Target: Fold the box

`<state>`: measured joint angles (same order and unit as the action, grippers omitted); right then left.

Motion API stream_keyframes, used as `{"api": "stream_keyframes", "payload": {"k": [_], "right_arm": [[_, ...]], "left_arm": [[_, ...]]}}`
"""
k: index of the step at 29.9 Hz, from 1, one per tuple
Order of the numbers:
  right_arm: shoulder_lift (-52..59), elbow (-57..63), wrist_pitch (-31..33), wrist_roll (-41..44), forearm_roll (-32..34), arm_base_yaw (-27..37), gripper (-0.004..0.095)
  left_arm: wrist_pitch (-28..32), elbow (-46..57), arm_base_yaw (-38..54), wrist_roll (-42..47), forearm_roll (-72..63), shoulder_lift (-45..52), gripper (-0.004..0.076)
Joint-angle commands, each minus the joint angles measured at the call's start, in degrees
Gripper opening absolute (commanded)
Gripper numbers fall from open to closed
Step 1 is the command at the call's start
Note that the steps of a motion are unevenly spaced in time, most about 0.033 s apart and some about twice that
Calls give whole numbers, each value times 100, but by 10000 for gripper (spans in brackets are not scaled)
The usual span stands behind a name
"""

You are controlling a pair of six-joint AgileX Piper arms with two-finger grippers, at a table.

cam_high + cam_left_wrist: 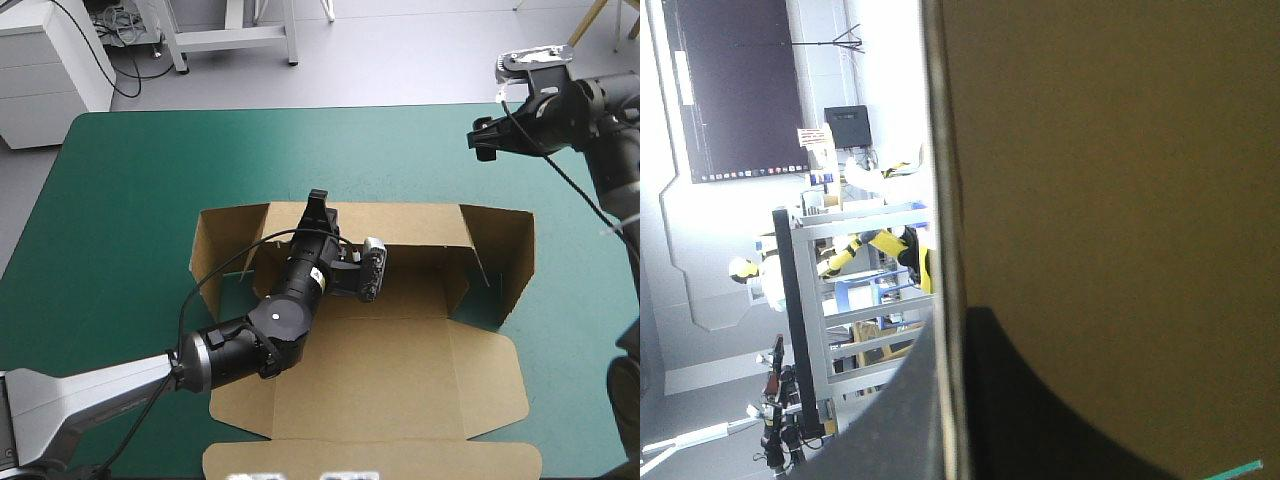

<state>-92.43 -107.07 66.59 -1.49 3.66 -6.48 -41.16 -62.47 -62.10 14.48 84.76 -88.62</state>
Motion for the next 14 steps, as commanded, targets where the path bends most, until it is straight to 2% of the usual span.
{"api": "stream_keyframes", "payload": {"k": [1, 9, 14], "right_arm": [[-368, -745, 212, -354, -485, 219, 889], [-542, -467, 244, -438, -735, 484, 889], [-390, 194, 244, -684, -1262, 844, 888]], "left_arm": [[-91, -149, -51, 56, 310, 201, -10], [-115, -149, -51, 56, 310, 201, -10], [-157, -149, -51, 56, 310, 201, -10]]}}
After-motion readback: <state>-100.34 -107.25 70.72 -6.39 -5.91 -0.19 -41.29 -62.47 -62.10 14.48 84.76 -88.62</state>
